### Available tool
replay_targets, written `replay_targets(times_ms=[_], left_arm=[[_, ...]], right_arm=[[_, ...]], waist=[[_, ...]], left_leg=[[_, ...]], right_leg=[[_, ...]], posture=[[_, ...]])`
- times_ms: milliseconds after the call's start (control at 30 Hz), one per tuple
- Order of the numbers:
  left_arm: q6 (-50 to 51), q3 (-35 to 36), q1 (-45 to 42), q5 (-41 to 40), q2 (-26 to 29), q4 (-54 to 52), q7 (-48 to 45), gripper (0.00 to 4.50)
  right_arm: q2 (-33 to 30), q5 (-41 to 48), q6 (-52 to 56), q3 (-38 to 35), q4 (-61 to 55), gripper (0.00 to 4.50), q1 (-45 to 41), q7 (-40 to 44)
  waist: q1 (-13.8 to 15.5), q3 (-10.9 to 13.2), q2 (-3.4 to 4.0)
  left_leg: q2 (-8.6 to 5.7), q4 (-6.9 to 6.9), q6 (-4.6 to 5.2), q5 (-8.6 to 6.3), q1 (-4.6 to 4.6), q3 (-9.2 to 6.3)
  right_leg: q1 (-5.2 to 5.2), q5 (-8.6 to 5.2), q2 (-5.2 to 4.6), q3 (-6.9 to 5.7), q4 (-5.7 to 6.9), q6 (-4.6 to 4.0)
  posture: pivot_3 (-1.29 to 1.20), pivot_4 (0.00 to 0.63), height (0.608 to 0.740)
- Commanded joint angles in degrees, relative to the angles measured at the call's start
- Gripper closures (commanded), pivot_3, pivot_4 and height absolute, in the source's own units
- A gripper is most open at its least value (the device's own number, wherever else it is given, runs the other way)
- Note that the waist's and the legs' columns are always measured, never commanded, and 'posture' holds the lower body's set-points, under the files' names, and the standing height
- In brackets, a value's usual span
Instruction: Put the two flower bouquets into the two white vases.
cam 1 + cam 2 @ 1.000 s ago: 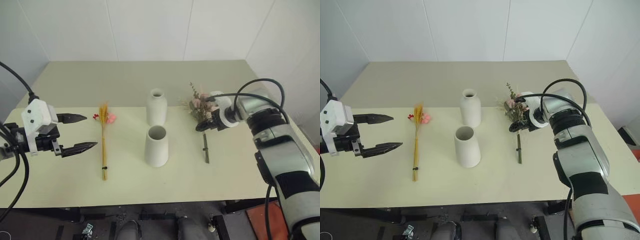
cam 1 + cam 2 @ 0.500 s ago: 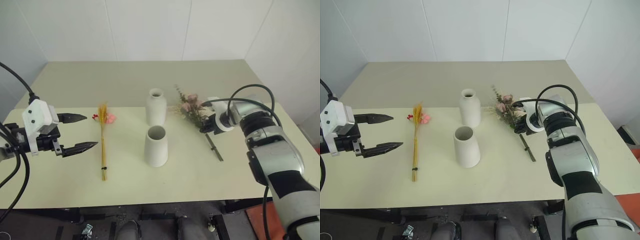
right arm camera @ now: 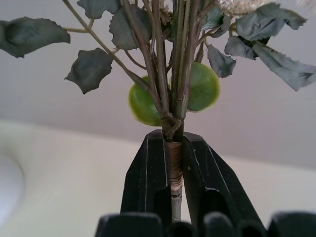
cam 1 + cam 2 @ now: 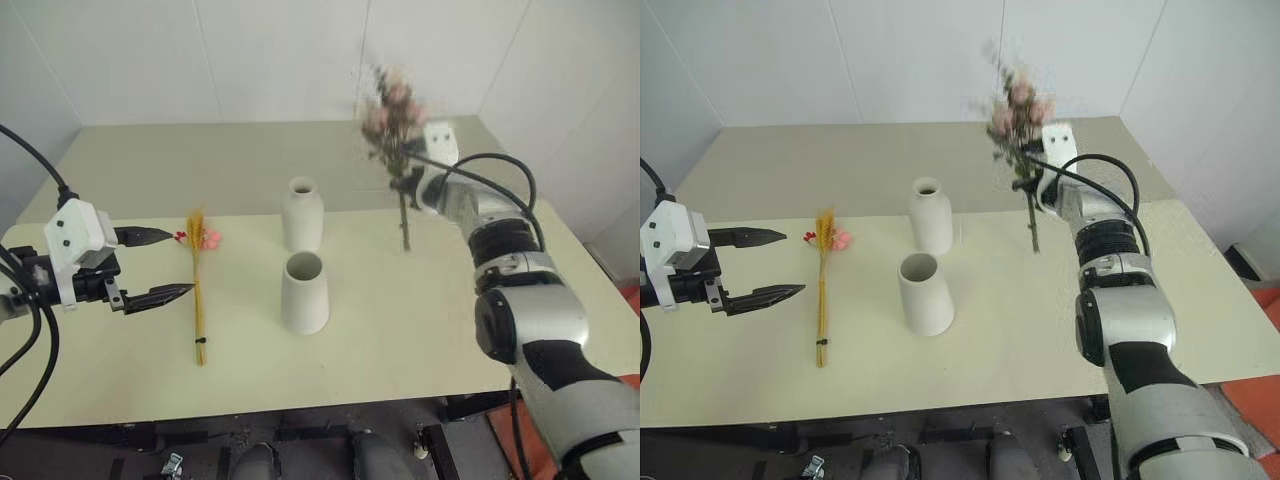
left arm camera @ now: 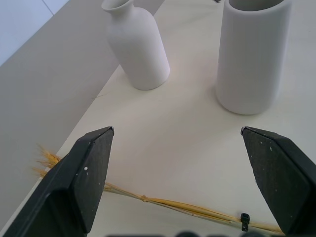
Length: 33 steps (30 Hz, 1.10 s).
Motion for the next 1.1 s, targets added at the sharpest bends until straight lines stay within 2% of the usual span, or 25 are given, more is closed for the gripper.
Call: replay_targets(times_ms=[33, 100, 133, 300, 433, 700, 1100], left_arm=[[-0.7, 2.0, -0.5, 0.0, 0.8, 0.1, 0.1, 0.00], [-0.2, 2.4, -0.5, -0.1, 1.2, -0.1, 0.1, 0.00], [0.2, 2.8, -0.4, -0.2, 1.4, -0.3, 0.1, 0.00], [2.2, 5.8, 0.9, -1.0, 2.4, -1.5, -0.2, 0.00], [4.6, 9.4, 2.4, -2.5, 2.3, -2.5, -0.5, 0.00], [7.5, 14.5, 7.1, -2.1, 1.5, -4.6, -0.2, 0.00], [9.8, 18.2, 11.7, -1.7, 0.3, -7.0, 0.9, 0.00]], right_arm=[[2.2, 3.6, -15.7, -6.6, 1.1, 4.31, -3.5, -6.8], [5.1, 4.5, -27.1, -9.4, 1.4, 4.31, -3.2, -12.6], [6.2, 6.3, -29.6, -11.2, 1.9, 4.31, -3.7, -12.4], [11.0, 16.1, -34.0, -18.4, 2.3, 4.31, -5.4, -6.0], [15.9, 21.5, -34.4, -20.3, -1.1, 4.31, -4.8, -1.4], [21.0, 22.7, -33.5, -17.3, -4.8, 4.31, -3.4, 3.3], [21.9, 19.1, -30.4, -9.2, -13.6, 4.31, 3.7, 7.8]], waist=[[-0.1, 0.0, 0.00], [-0.2, 0.0, 0.00], [-0.3, 0.0, 0.00], [-0.8, 0.0, 0.02], [-1.4, 0.0, 0.03], [-2.1, 0.0, 0.06], [-2.1, 0.0, 0.06]], left_leg=[[0.00, -0.02, -0.01, 0.01, -0.01, 0.00], [-0.01, -0.03, -0.01, 0.01, -0.01, -0.01], [-0.01, -0.04, -0.01, 0.01, -0.01, -0.01], [-0.01, -0.05, -0.04, 0.02, 0.00, -0.03], [0.04, -0.09, -0.04, 0.02, 0.08, -0.02], [0.04, -0.15, -0.06, 0.04, 0.17, -0.03], [0.05, -0.19, -0.08, 0.05, 0.20, -0.04]], right_leg=[[0.00, 0.01, -0.01, 0.00, 0.03, 0.00], [0.04, 0.01, -0.03, -0.02, 0.04, 0.01], [0.05, 0.02, -0.04, -0.02, 0.04, 0.02], [0.04, 0.03, -0.04, -0.02, 0.26, 0.02], [0.04, 0.02, 0.00, -0.02, 0.32, 0.01], [0.04, 0.02, 0.00, -0.03, 0.37, 0.00], [0.04, 0.02, 0.00, -0.03, 0.38, -0.01]], posture=[[0.00, 0.150, 0.740], [0.00, 0.150, 0.740], [0.00, 0.150, 0.740], [0.00, 0.150, 0.740], [0.00, 0.150, 0.740], [0.00, 0.150, 0.740], [0.00, 0.150, 0.740]])
